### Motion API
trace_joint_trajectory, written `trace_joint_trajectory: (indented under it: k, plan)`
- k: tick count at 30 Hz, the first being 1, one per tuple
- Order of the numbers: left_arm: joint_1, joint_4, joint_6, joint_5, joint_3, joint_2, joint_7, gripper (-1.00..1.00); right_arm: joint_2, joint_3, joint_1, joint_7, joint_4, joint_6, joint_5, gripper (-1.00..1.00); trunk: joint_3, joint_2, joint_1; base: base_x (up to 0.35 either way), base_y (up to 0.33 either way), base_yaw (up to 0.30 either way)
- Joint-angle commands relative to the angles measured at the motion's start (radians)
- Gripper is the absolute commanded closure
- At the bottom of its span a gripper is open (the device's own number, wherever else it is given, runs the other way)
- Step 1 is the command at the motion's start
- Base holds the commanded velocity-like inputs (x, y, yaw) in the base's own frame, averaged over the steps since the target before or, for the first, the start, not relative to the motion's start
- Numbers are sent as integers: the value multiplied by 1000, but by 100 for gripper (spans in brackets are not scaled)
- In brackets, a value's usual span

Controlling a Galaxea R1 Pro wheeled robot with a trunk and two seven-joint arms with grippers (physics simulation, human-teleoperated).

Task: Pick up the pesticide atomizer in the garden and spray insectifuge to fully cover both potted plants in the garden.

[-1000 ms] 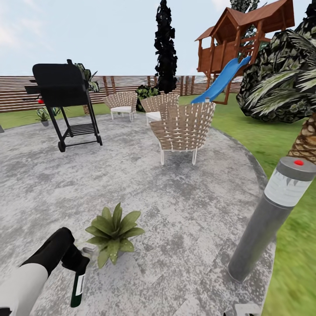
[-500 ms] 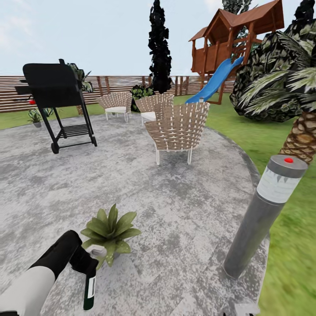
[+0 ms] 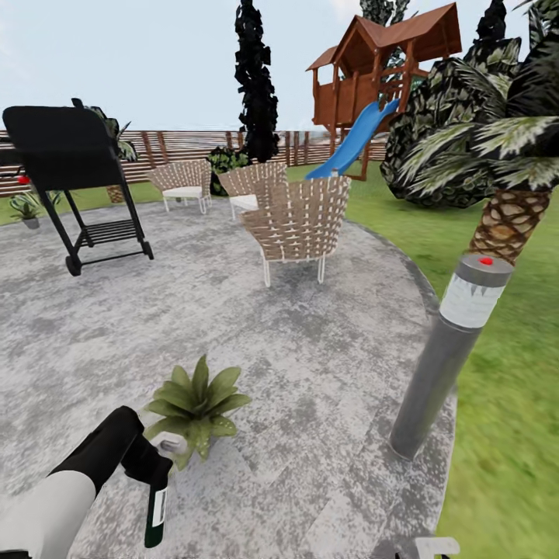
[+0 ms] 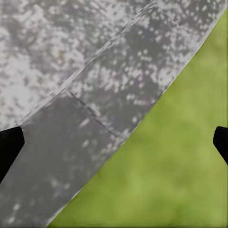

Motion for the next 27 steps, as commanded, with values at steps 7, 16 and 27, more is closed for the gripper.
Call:
trace_joint_trajectory:
  k: [7, 16, 27]
  plan:
    - [-8, 5, 8, -11, -6, 1, -19, 100, 0, -7, -1, -2, 1, -3, 13, -100, -1, 0, 0, 69, 311, -1]
    - [-29, -6, 20, -66, -44, -3, -133, 100, 0, -7, -1, -2, 1, -3, 12, -100, -1, 0, 0, 37, 43, 0]
    - [-69, -7, 21, -95, -78, 23, -230, 100, 0, -7, -1, -2, 2, -3, 11, -100, -1, 0, 0, -37, 1, -175]
